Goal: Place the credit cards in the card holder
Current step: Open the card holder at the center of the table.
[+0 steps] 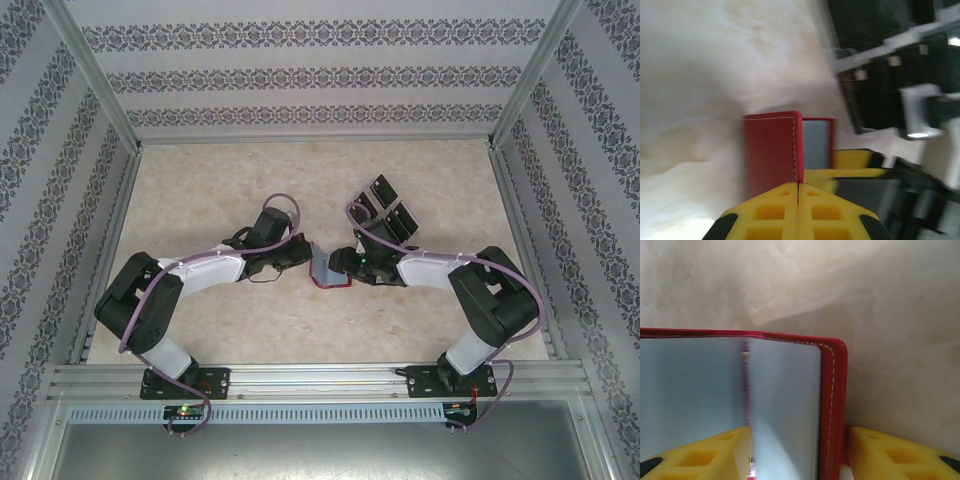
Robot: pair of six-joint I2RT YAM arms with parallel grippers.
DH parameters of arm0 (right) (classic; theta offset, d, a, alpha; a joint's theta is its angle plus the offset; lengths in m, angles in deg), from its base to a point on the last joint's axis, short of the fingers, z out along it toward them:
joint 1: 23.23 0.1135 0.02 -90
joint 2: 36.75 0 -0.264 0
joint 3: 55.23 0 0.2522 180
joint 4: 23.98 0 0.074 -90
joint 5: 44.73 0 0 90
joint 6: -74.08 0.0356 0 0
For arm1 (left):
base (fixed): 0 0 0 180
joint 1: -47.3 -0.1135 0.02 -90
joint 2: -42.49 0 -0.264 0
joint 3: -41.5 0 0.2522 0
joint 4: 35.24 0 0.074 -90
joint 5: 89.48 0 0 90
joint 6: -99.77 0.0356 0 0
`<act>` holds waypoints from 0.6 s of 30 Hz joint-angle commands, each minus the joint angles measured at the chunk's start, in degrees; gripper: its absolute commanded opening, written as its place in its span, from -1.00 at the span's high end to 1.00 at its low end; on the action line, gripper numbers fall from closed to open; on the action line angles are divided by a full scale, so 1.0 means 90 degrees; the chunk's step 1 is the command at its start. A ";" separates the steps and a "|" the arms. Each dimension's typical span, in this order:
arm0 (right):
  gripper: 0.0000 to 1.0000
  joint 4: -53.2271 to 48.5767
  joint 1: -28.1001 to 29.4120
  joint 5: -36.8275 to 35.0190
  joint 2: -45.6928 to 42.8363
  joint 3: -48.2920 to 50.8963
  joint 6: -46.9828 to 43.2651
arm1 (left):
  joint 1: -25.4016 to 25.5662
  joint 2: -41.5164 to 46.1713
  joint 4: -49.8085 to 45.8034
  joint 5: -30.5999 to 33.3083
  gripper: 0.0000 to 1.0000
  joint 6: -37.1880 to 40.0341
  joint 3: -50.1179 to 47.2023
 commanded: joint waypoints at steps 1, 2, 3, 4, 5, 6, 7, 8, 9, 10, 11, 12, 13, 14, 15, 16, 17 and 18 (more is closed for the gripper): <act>-0.11 -0.0389 -0.0041 -0.0087 0.0437 0.0171 -0.0112 | 0.0229 -0.0052 0.0298 -0.0217 1.00 -0.0048 0.0320; -0.12 -0.0388 -0.0041 -0.0072 0.0429 0.0182 -0.0112 | 0.0253 -0.0082 0.0306 -0.0178 1.00 -0.0067 0.0320; -0.15 -0.0398 -0.0050 -0.0057 0.0393 0.0200 -0.0125 | 0.0273 -0.0102 0.0285 -0.0118 1.00 -0.0079 0.0308; -0.17 -0.0423 -0.0060 -0.0060 0.0340 0.0225 -0.0123 | 0.0283 -0.0112 0.0248 -0.0048 1.00 -0.0089 0.0292; -0.19 -0.0442 -0.0069 -0.0048 0.0271 0.0257 -0.0122 | 0.0283 -0.0122 0.0211 0.0021 1.00 -0.0103 0.0269; -0.20 -0.0466 -0.0075 -0.0054 0.0171 0.0301 -0.0134 | 0.0286 -0.0118 0.0148 0.0103 1.00 -0.0108 0.0240; -0.20 -0.0507 -0.0080 -0.0064 0.0085 0.0326 -0.0140 | 0.0283 -0.0115 0.0098 0.0158 1.00 -0.0109 0.0220; -0.20 -0.0591 -0.0089 -0.0096 -0.0032 0.0347 -0.0149 | 0.0283 -0.0114 0.0018 0.0221 1.00 -0.0109 0.0208; -0.20 -0.0661 -0.0100 -0.0117 -0.0151 0.0374 -0.0161 | 0.0283 -0.0097 -0.0061 0.0300 1.00 -0.0084 0.0181; -0.20 -0.0707 -0.0109 -0.0124 -0.0248 0.0401 -0.0178 | 0.0284 -0.0072 -0.0122 0.0388 1.00 -0.0075 0.0152; -0.21 -0.0766 -0.0119 -0.0133 -0.0360 0.0416 -0.0188 | 0.0284 -0.0037 -0.0188 0.0484 1.00 -0.0061 0.0109; -0.21 -0.0849 -0.0133 -0.0159 -0.0480 0.0421 -0.0195 | 0.0286 0.0004 -0.0252 0.0575 1.00 -0.0051 0.0074; -0.21 -0.0923 -0.0138 -0.0178 -0.0572 0.0426 -0.0209 | 0.0283 0.0036 -0.0291 0.0646 1.00 -0.0043 0.0035; -0.21 -0.1022 -0.0137 -0.0233 -0.0692 0.0434 -0.0215 | 0.0283 0.0076 -0.0338 0.0720 1.00 -0.0040 -0.0015; -0.21 -0.1122 -0.0147 -0.0285 -0.0826 0.0436 -0.0210 | 0.0283 0.0110 -0.0358 0.0790 1.00 -0.0050 -0.0078; -0.21 -0.1180 -0.0148 -0.0305 -0.0948 0.0445 -0.0210 | 0.0281 0.0146 -0.0366 0.0842 1.00 -0.0057 -0.0126; -0.21 -0.1247 -0.0148 -0.0326 -0.1087 0.0450 -0.0204 | 0.0286 0.0168 -0.0406 0.0895 1.00 -0.0060 -0.0158; -0.21 -0.1332 -0.0148 -0.0367 -0.1215 0.0441 -0.0200 | 0.0282 0.0184 -0.0439 0.0935 1.00 -0.0051 -0.0196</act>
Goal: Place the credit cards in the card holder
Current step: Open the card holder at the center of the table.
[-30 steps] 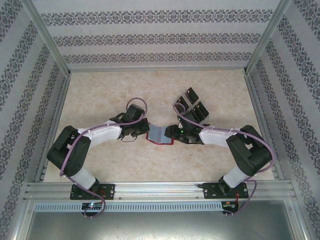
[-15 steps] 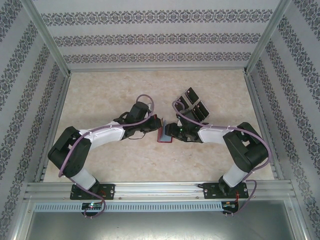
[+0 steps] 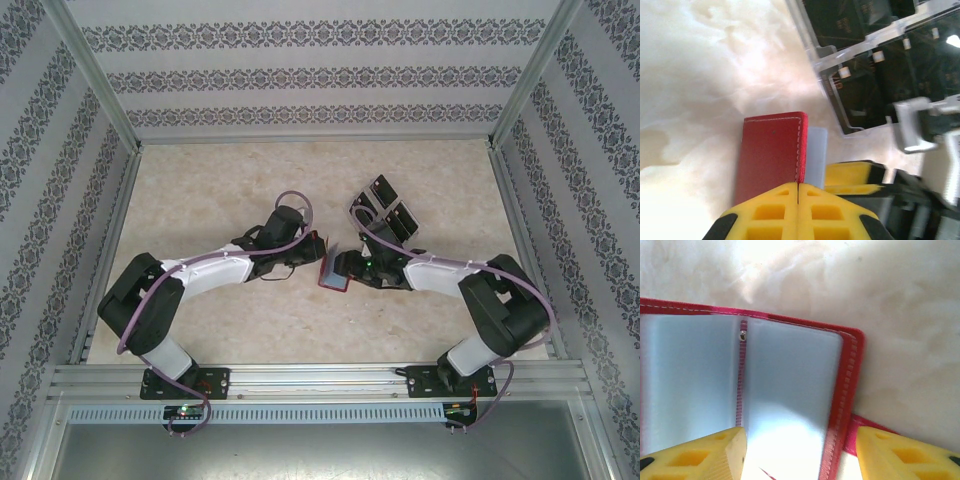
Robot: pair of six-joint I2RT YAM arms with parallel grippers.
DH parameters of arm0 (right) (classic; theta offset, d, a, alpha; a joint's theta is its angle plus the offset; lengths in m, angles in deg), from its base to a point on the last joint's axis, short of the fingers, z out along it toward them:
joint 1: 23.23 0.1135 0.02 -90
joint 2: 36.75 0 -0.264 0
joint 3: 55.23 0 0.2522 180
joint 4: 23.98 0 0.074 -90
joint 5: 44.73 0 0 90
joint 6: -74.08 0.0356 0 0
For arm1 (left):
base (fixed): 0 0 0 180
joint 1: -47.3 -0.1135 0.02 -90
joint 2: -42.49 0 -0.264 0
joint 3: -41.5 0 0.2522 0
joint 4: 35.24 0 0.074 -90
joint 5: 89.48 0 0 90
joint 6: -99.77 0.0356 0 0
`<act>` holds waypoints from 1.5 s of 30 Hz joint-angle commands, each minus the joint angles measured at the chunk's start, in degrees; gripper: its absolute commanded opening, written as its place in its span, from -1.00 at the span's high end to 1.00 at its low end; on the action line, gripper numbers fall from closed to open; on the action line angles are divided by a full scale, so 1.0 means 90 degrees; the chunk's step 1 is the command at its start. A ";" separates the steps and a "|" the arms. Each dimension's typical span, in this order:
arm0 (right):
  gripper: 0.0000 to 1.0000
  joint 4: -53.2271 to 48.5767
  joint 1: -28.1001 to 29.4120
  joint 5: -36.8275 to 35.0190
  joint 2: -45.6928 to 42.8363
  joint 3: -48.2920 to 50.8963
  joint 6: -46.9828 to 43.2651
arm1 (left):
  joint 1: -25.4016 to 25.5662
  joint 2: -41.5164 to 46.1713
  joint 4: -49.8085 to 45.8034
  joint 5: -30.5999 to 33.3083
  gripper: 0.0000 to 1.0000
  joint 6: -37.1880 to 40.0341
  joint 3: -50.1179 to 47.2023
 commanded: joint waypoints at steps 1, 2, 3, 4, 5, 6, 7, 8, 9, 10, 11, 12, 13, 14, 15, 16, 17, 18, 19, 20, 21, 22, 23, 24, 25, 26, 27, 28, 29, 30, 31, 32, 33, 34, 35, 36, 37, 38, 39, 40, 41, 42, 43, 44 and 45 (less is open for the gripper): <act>-0.21 -0.0619 -0.0054 -0.0277 -0.0485 0.0048 -0.0105 | 0.0050 0.0205 -0.0276 0.0338 1.00 -0.0023 -0.0149; -0.21 -0.0722 -0.0052 -0.0332 -0.0604 0.0034 -0.0095 | 0.0050 0.0223 -0.0294 0.0355 1.00 -0.0023 -0.0175; -0.21 -0.0771 -0.0053 -0.0370 -0.0729 0.0034 -0.0091 | 0.0050 0.0223 -0.0300 0.0370 1.00 -0.0024 -0.0199; -0.20 -0.0829 -0.0049 -0.0410 -0.0861 0.0035 -0.0070 | 0.0050 0.0228 -0.0304 0.0386 1.00 -0.0018 -0.0221; -0.21 -0.0867 -0.0044 -0.0432 -0.0967 0.0028 -0.0065 | 0.0050 0.0232 -0.0308 0.0410 1.00 -0.0014 -0.0245; -0.20 -0.0866 -0.0041 -0.0426 -0.1041 0.0026 -0.0072 | 0.0052 0.0228 -0.0329 0.0428 1.00 -0.0016 -0.0253; -0.20 -0.0871 -0.0034 -0.0400 -0.1101 0.0007 -0.0057 | 0.0046 0.0241 -0.0352 0.0453 1.00 0.0001 -0.0259; -0.19 -0.0845 -0.0019 -0.0362 -0.1150 -0.0012 -0.0047 | 0.0050 0.0247 -0.0369 0.0475 1.00 0.0016 -0.0279; -0.18 -0.0796 0.0002 -0.0301 -0.1169 -0.0037 -0.0018 | 0.0047 0.0245 -0.0391 0.0495 1.00 0.0025 -0.0289; -0.17 -0.0754 0.0008 -0.0231 -0.1164 -0.0068 0.0006 | 0.0045 0.0260 -0.0409 0.0501 1.00 0.0035 -0.0302; -0.15 -0.0719 0.0041 -0.0167 -0.1145 -0.0123 0.0028 | 0.0044 0.0262 -0.0416 0.0504 1.00 0.0052 -0.0304; -0.13 -0.0675 0.0077 -0.0118 -0.1114 -0.0175 0.0040 | 0.0049 0.0270 -0.0441 0.0523 1.00 0.0061 -0.0322; -0.10 -0.0617 0.0107 -0.0086 -0.1086 -0.0221 0.0054 | 0.0046 0.0271 -0.0450 0.0544 1.00 0.0062 -0.0339; -0.06 -0.0564 0.0153 -0.0065 -0.1032 -0.0280 0.0075 | 0.0050 0.0280 -0.0449 0.0559 1.00 0.0064 -0.0365; -0.05 -0.0516 0.0192 -0.0034 -0.0957 -0.0341 0.0080 | 0.0044 0.0286 -0.0444 0.0581 1.00 0.0056 -0.0388; -0.02 -0.0520 0.0212 -0.0022 -0.0891 -0.0396 0.0076 | 0.0041 0.0285 -0.0447 0.0599 1.00 0.0060 -0.0410; 0.02 -0.0514 0.0238 -0.0026 -0.0804 -0.0451 0.0078 | 0.0041 0.0301 -0.0451 0.0624 1.00 0.0071 -0.0431; 0.06 -0.0465 0.0246 -0.0047 -0.0719 -0.0481 0.0087 | 0.0041 0.0306 -0.0467 0.0645 1.00 0.0082 -0.0454; 0.08 -0.0420 0.0258 -0.0055 -0.0656 -0.0489 0.0099 | 0.0045 0.0308 -0.0484 0.0678 1.00 0.0091 -0.0472; 0.09 -0.0385 0.0259 -0.0050 -0.0564 -0.0492 0.0118 | 0.0043 0.0316 -0.0494 0.0704 1.00 0.0108 -0.0500; 0.09 -0.0357 0.0259 -0.0058 -0.0453 -0.0501 0.0119 | 0.0041 0.0320 -0.0524 0.0740 1.00 0.0121 -0.0522; 0.10 -0.0323 0.0257 -0.0064 -0.0361 -0.0502 0.0128 | 0.0041 0.0316 -0.0547 0.0774 1.00 0.0133 -0.0544; 0.10 -0.0283 0.0269 -0.0061 -0.0266 -0.0492 0.0134 | 0.0042 0.0330 -0.0566 0.0802 1.00 0.0154 -0.0580; 0.11 -0.0253 0.0261 -0.0060 -0.0154 -0.0475 0.0137 | 0.0046 0.0340 -0.0579 0.0832 1.00 0.0180 -0.0610; 0.11 -0.0224 0.0272 -0.0081 -0.0070 -0.0450 0.0139 | 0.0041 0.0348 -0.0604 0.0860 1.00 0.0199 -0.0657; 0.11 -0.0178 0.0279 -0.0097 -0.0005 -0.0402 0.0146 | 0.0043 0.0348 -0.0625 0.0906 1.00 0.0206 -0.0703; 0.11 -0.0128 0.0277 -0.0109 0.0070 -0.0345 0.0160 | 0.0041 0.0356 -0.0635 0.0944 1.00 0.0215 -0.0759; 0.11 -0.0061 0.0279 -0.0094 0.0109 -0.0298 0.0177 | 0.0042 0.0345 -0.0627 0.0981 1.00 0.0226 -0.0812; 0.11 -0.0011 0.0288 -0.0077 0.0168 -0.0261 0.0187 | 0.0041 0.0323 -0.0613 0.1008 1.00 0.0224 -0.0879; 0.11 0.0024 0.0286 -0.0064 0.0212 -0.0236 0.0195 | 0.0042 0.0296 -0.0585 0.1041 1.00 0.0239 -0.0935; 0.11 0.0037 0.0288 -0.0051 0.0239 -0.0219 0.0191 | 0.0041 0.0261 -0.0547 0.1059 1.00 0.0229 -0.0990; 0.11 0.0063 0.0303 -0.0040 0.0261 -0.0200 0.0188 | 0.0041 0.0205 -0.0501 0.1069 1.00 0.0235 -0.1041; 0.11 0.0093 0.0308 -0.0024 0.0267 -0.0189 0.0187 | 0.0041 0.0146 -0.0490 0.1093 1.00 0.0244 -0.1078; 0.11 0.0093 0.0317 -0.0004 0.0283 -0.0189 0.0177 | 0.0041 0.0081 -0.0480 0.1087 1.00 0.0257 -0.1098; 0.11 0.0098 0.0318 0.0023 0.0282 -0.0199 0.0168 | 0.0038 0.0013 -0.0465 0.1092 1.00 0.0269 -0.1108; 0.10 0.0105 0.0325 0.0054 0.0277 -0.0199 0.0159 | 0.0044 -0.0051 -0.0451 0.1086 1.00 0.0275 -0.1118; 0.10 0.0103 0.0324 0.0067 0.0253 -0.0206 0.0150 | 0.0044 -0.0091 -0.0440 0.1085 1.00 0.0271 -0.1121; 0.09 0.0094 0.0331 0.0076 0.0232 -0.0218 0.0140 | 0.0036 -0.0114 -0.0431 0.1082 1.00 0.0270 -0.1126; 0.09 0.0094 0.0334 0.0085 0.0200 -0.0228 0.0121 | 0.0032 -0.0111 -0.0430 0.1085 1.00 0.0270 -0.1125; 0.09 0.0067 0.0324 0.0079 0.0173 -0.0245 0.0112 | 0.0038 -0.0083 -0.0438 0.1101 1.00 0.0270 -0.1131; 0.09 0.0034 0.0327 0.0080 0.0140 -0.0257 0.0087 | 0.0040 -0.0030 -0.0493 0.1144 1.00 0.0264 -0.1122; 0.08 0.0007 0.0327 0.0078 0.0101 -0.0267 0.0072 | 0.0035 0.0048 -0.0575 0.1203 1.00 0.0259 -0.1107; 0.07 -0.0018 0.0328 0.0067 0.0074 -0.0277 0.0061 | 0.0040 0.0131 -0.0654 0.1262 0.90 0.0259 -0.1103; 0.07 -0.0054 0.0327 0.0062 0.0054 -0.0287 0.0044 | 0.0038 0.0248 -0.0764 0.1347 0.80 0.0253 -0.1085; 0.07 -0.0075 0.0324 0.0057 0.0028 -0.0297 0.0032 | 0.0034 0.0388 -0.0853 0.1428 0.67 0.0245 -0.1086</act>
